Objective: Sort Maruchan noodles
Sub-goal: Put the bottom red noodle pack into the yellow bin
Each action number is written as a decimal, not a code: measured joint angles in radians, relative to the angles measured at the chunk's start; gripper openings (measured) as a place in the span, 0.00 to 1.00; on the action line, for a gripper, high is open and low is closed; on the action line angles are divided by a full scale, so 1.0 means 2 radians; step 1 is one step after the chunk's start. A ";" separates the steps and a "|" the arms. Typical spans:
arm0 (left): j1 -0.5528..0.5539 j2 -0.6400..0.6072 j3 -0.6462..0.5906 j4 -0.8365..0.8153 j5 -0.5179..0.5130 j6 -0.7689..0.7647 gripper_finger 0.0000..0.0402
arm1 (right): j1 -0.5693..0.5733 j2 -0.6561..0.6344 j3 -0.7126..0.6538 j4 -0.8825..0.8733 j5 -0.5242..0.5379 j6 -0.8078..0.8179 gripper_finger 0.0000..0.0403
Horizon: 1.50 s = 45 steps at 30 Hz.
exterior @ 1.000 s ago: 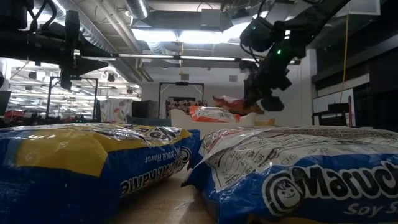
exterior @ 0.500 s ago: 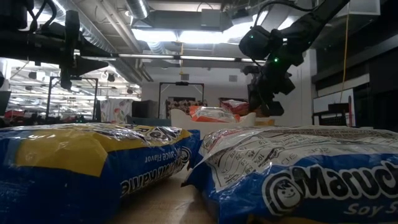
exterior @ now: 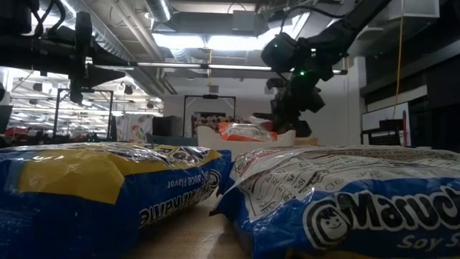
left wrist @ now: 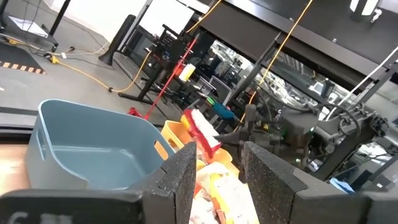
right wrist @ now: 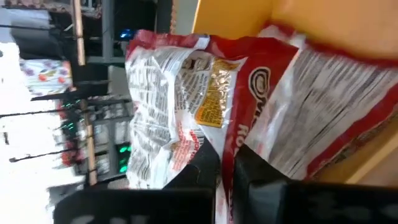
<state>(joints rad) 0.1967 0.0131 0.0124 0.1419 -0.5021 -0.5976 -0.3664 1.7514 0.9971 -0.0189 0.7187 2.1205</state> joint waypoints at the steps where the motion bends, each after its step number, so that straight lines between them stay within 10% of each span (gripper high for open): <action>1: 0.000 0.000 0.000 0.000 0.003 0.000 0.32 | 0.000 0.000 0.002 -0.011 0.003 -0.001 0.00; 13: 0.000 0.000 0.000 0.000 0.020 0.001 0.32 | 0.000 0.000 0.014 -0.056 0.000 -0.036 0.03; 26: 0.000 0.000 0.000 0.000 0.026 0.000 0.32 | 0.000 -0.002 0.014 -0.056 -0.002 -0.076 0.38; 45: 0.000 0.000 0.000 0.000 0.026 -0.001 0.32 | -0.039 -0.144 0.018 -0.084 -0.077 -0.587 0.40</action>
<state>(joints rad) 0.1963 0.0129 0.0124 0.1413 -0.4503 -0.5995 -0.4436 1.4641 1.0329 -0.1860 0.5639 0.9465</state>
